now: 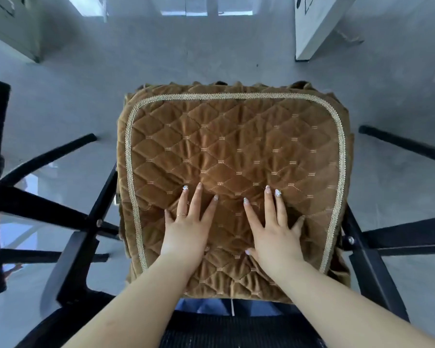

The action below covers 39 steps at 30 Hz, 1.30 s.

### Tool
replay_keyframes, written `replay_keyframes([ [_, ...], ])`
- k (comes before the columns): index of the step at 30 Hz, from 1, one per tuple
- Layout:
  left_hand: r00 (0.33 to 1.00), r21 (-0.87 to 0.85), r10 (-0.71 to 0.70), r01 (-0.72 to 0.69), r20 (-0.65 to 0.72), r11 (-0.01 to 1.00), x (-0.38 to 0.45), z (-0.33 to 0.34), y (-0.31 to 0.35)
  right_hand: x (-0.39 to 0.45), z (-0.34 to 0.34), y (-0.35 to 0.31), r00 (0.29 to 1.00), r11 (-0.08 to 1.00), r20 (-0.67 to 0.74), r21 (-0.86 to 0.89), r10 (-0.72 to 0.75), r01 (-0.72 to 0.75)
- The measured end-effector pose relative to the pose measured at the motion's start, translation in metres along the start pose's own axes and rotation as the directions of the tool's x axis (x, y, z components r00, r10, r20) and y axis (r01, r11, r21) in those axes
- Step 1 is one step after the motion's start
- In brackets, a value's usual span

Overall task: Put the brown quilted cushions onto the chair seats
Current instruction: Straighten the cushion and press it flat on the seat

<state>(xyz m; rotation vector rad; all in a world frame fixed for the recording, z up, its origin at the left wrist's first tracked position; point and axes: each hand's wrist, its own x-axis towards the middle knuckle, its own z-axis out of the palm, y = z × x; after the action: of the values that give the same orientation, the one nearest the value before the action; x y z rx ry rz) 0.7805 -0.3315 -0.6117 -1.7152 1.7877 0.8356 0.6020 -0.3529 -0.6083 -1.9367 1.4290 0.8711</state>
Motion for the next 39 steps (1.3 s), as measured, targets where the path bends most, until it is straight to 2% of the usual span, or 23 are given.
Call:
replay_keyframes([
  [8, 0.999, -0.046, 0.013, -0.015, -0.029, 0.999, -0.011, -0.008, 0.002, -0.008, -0.011, 0.001, 1.000, 1.000, 0.029, -0.023, 0.004, -0.003],
  [11, 1.000, -0.188, 0.009, -0.014, -0.028, 0.982, -0.020, -0.029, -0.001, -0.013, -0.035, 0.001, 0.999, 0.998, 0.033, 0.067, 0.001, -0.003],
  [15, 0.990, -0.570, -0.126, 0.070, -0.060, 0.819, -0.053, -0.070, -0.007, -0.026, -0.090, -0.008, 1.000, 0.939, 0.008, 0.344, -0.010, 0.007],
  [18, 0.979, -0.643, -0.172, 0.066, -0.104, 0.763, -0.094, -0.098, -0.012, -0.059, -0.135, -0.021, 0.995, 0.878, 0.043, 0.475, -0.088, 0.057],
  [23, 0.954, -0.757, -0.248, 0.035, -0.170, 0.653, -0.167, -0.138, -0.024, -0.124, -0.179, -0.039, 0.988, 0.803, -0.035, 0.579, -0.152, 0.144],
  [27, 0.906, -0.822, -0.344, -0.008, -0.247, 0.569, -0.222, -0.163, -0.040, -0.166, -0.205, -0.069, 0.973, 0.796, -0.090, 0.561, -0.214, 0.227],
  [31, 0.850, -0.839, -0.430, -0.025, -0.304, 0.543, -0.275, -0.176, -0.072, -0.204, -0.228, -0.121, 0.939, 0.786, -0.148, 0.516, -0.311, 0.341],
  [39, 0.761, -0.900, -0.560, -0.071, -0.327, 0.429, -0.386, -0.144, -0.162, -0.265, -0.236, -0.259, 0.868, 0.784, -0.212, 0.373, -0.448, 0.496],
])
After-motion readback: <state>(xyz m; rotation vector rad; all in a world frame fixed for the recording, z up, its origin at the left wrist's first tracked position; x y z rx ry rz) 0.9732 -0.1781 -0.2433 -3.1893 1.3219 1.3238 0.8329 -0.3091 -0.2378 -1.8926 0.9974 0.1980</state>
